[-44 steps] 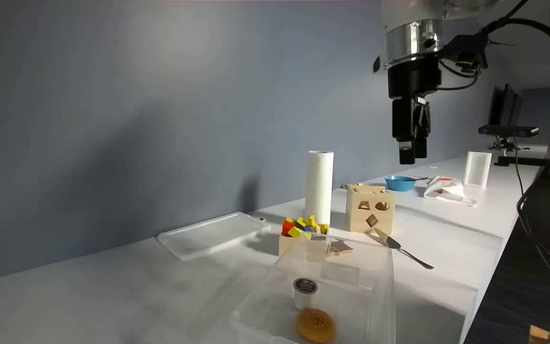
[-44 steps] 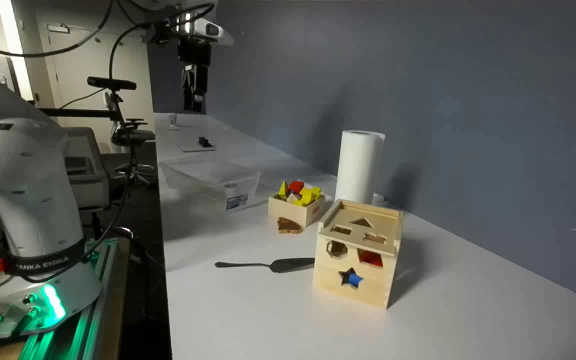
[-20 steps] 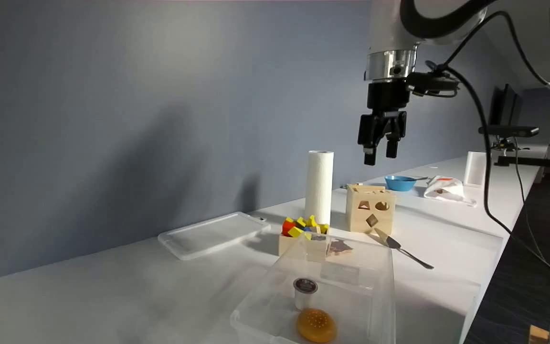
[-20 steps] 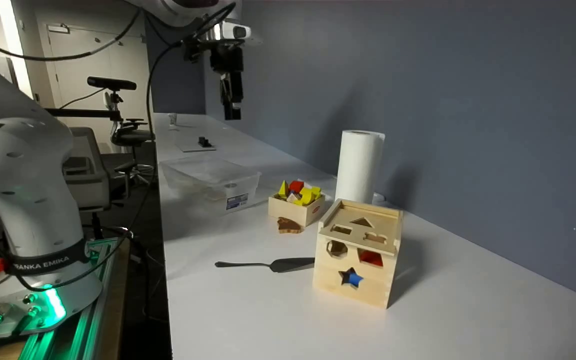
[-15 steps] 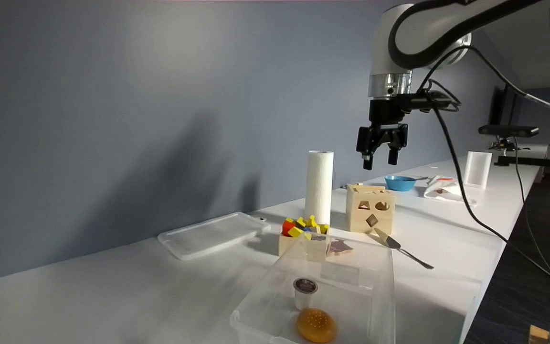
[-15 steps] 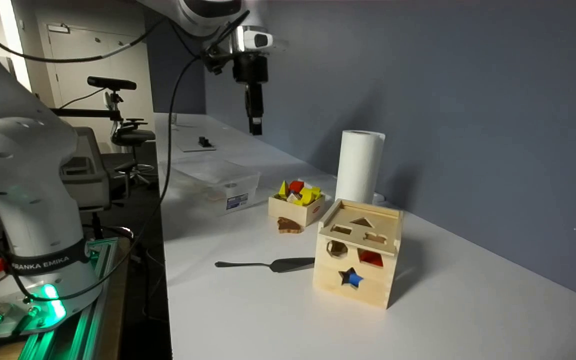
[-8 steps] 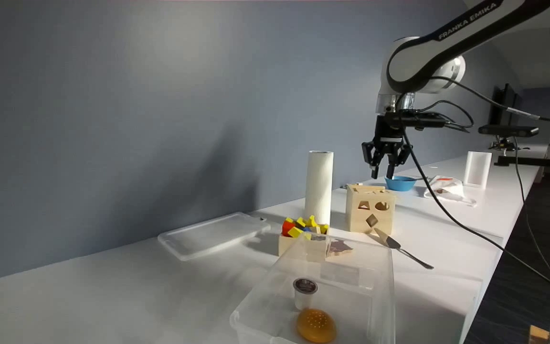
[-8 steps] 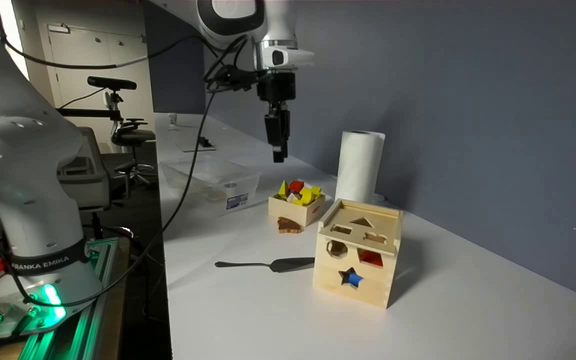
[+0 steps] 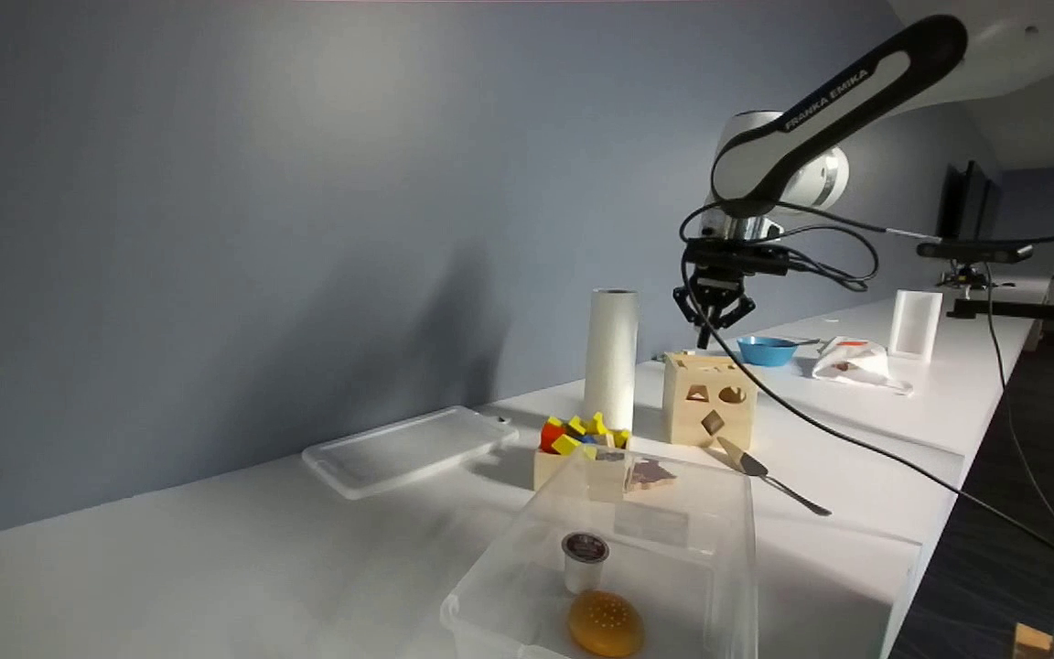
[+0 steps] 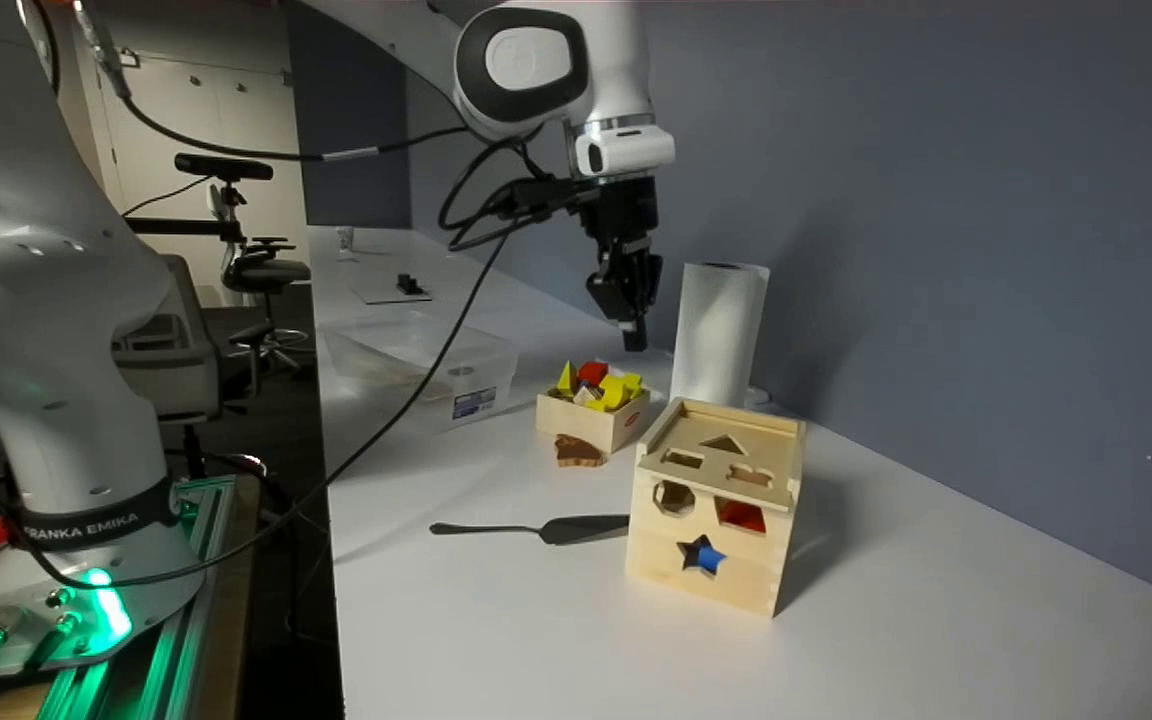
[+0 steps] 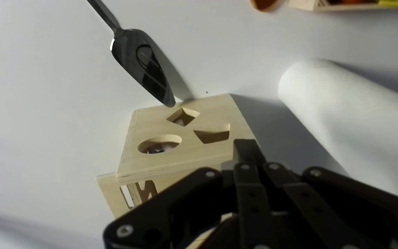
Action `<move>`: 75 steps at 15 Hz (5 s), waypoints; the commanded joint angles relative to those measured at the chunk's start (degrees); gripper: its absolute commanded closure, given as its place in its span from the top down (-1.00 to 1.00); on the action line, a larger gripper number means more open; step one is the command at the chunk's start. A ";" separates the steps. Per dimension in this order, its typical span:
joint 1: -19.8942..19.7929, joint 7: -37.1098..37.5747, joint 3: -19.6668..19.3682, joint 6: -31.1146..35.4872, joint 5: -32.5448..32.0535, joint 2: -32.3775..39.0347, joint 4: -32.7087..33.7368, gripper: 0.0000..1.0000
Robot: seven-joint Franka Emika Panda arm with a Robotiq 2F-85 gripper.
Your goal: Open the shape sorter box
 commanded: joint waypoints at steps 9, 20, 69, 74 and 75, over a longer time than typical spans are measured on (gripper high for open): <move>1.95 4.06 -3.08 5.26 -6.23 11.16 7.52 -1.00; 2.30 -2.22 -5.01 6.76 -4.67 12.72 7.34 -1.00; 2.99 -47.23 -7.80 5.13 -12.13 16.07 9.24 -0.98; 2.57 -51.16 -7.19 4.32 -7.71 15.36 9.75 -0.98; 2.48 -51.89 -7.03 4.05 -6.08 14.87 9.77 -0.98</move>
